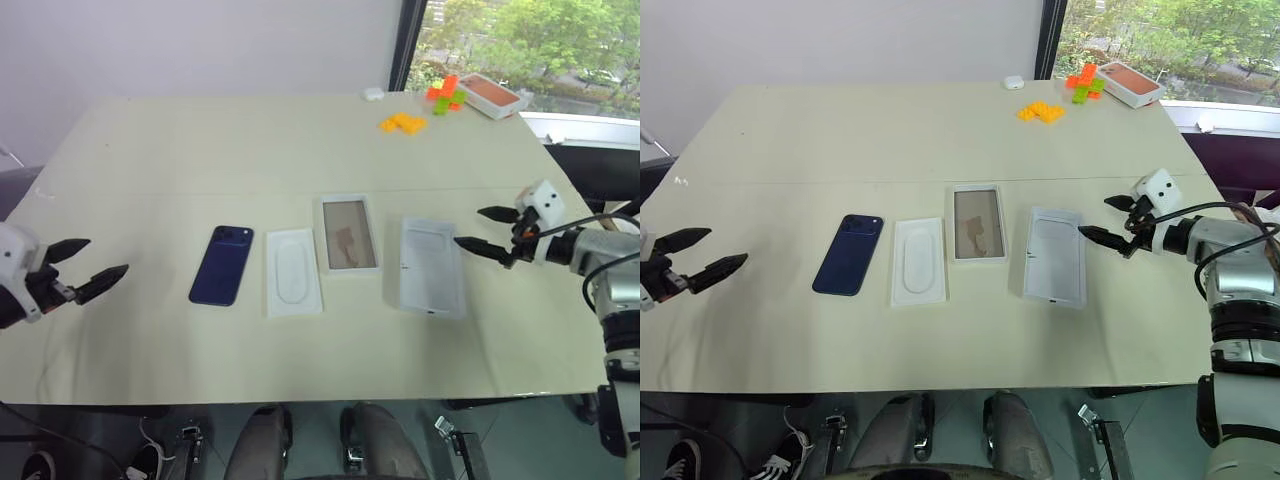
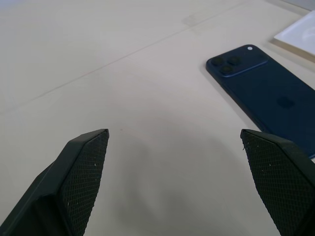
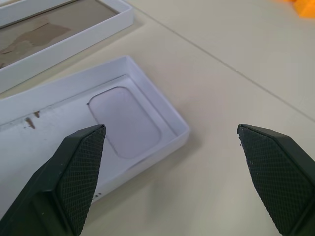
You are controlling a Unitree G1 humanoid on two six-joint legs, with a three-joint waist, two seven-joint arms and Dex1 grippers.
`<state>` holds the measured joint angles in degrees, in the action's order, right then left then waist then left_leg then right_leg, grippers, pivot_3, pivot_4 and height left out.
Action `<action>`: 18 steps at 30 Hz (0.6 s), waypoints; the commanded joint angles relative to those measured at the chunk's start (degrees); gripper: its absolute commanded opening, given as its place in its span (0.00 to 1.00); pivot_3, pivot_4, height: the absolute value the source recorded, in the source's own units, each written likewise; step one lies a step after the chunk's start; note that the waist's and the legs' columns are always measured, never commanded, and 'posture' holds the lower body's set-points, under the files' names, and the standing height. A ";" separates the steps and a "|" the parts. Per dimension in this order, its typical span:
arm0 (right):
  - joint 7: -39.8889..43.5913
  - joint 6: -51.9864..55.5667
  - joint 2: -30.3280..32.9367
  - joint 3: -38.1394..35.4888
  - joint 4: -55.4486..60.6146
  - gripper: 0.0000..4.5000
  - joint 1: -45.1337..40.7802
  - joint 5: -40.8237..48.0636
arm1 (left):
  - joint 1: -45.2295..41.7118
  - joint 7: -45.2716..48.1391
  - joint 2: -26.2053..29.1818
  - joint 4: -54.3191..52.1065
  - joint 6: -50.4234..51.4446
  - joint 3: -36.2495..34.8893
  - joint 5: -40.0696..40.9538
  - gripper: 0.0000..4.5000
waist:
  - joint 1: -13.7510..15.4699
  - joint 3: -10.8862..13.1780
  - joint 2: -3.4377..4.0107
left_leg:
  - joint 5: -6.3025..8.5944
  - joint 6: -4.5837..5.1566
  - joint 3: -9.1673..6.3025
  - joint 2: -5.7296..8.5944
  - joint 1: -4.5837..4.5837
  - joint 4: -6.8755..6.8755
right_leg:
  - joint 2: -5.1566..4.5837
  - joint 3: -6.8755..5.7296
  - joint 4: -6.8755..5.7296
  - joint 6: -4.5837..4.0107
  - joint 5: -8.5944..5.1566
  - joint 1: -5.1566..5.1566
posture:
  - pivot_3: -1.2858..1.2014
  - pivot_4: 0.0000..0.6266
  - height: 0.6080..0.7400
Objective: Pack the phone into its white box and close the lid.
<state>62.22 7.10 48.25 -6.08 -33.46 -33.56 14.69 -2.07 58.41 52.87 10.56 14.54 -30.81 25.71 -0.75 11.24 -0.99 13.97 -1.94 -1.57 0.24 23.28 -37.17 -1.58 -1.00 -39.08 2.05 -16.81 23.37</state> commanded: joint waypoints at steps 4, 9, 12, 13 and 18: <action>-1.22 -2.56 1.23 -2.54 -1.22 0.99 -0.58 -0.29 | -0.89 -1.04 -0.23 -1.61 0.26 -0.17 0.58 1.00 | -0.02 0.00 0.00 | 0.00 0.00 0.02 0.00 0.00 0.00 | 0.01 0.01 0.00 0.01 0.00 0.00 | 0.52 0.24 1.00; -2.15 -2.82 0.72 -2.71 -0.74 0.99 -0.30 -0.71 | -1.00 -1.29 -0.42 -2.53 0.54 0.51 0.62 1.00 | -0.03 0.00 0.00 | 0.00 0.00 0.03 0.00 -0.01 -0.01 | 0.03 0.03 -0.03 0.01 0.00 0.00 | 0.52 0.24 1.00; -2.17 -2.46 0.61 -2.69 -0.14 0.99 -0.09 -0.64 | -1.05 -1.37 -0.40 -2.78 0.98 0.44 0.81 1.00 | -0.02 0.00 0.00 | 0.00 0.00 0.03 0.00 -0.02 -0.01 | 0.03 0.02 -0.04 0.01 0.00 0.00 | 0.52 0.24 1.00; -2.24 -2.45 0.59 -2.72 -0.11 0.99 -0.09 -0.62 | -1.07 -1.40 -0.43 -2.89 1.13 0.38 0.85 1.00 | -0.02 0.00 0.00 | 0.00 0.00 0.03 0.00 -0.02 -0.01 | 0.03 0.03 -0.04 0.01 0.00 0.00 | 0.52 0.24 1.00; -1.36 -3.06 0.86 -2.36 -0.08 0.99 -0.03 -0.75 | -1.89 -1.76 -0.54 -3.60 3.02 -0.12 1.82 1.00 | -0.02 0.00 0.00 | 0.00 0.00 0.03 0.00 -0.02 -0.01 | 0.04 0.03 -0.04 0.01 0.00 0.00 | 0.52 0.24 1.00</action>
<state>60.32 4.96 48.32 -7.16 -34.98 -33.48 13.64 -2.98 57.14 52.10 8.66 17.07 -29.90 26.05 -0.77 11.24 -0.99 13.97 -1.94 -1.54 0.24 23.26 -37.18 -1.53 -0.97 -39.13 2.06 -16.81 23.37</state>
